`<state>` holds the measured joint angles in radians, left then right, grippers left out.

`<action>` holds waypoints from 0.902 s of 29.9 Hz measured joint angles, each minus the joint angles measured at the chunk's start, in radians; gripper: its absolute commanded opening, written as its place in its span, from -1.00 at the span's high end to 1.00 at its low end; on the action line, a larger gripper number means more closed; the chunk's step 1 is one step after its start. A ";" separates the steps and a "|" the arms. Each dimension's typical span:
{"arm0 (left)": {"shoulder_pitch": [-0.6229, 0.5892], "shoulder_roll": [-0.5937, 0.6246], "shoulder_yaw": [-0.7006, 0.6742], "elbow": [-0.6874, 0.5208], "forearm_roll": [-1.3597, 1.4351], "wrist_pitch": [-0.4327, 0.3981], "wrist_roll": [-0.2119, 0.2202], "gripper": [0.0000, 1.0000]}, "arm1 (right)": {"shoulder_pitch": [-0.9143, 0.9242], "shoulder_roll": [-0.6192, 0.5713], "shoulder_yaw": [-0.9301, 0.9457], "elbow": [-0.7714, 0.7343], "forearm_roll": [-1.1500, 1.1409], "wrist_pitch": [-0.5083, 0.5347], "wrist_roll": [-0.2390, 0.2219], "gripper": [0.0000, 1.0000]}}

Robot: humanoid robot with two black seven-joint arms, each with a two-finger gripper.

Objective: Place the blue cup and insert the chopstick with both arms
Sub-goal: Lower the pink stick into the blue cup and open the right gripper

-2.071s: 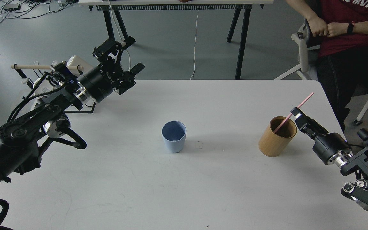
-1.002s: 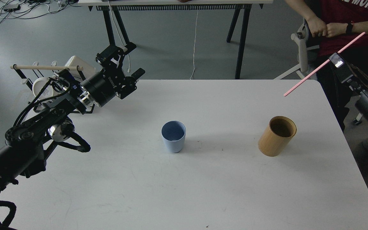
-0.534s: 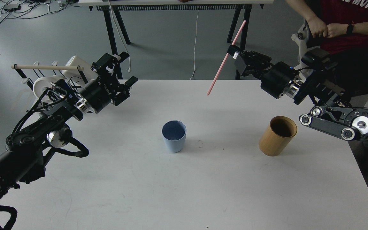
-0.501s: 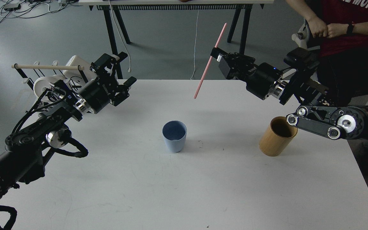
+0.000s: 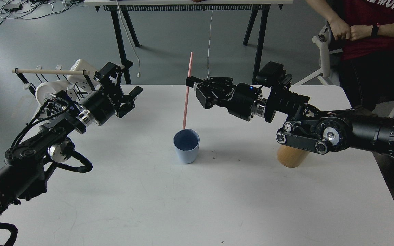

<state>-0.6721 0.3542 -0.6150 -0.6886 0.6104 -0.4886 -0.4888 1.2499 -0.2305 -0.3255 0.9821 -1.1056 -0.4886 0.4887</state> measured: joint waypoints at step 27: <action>0.004 -0.014 0.000 0.001 0.000 0.000 0.000 -0.97 | -0.079 0.152 -0.099 -0.170 -0.003 0.000 0.000 0.82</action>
<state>-0.6677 0.3406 -0.6151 -0.6872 0.6104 -0.4887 -0.4888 1.1709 -0.0785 -0.4240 0.8120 -1.1091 -0.4886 0.4887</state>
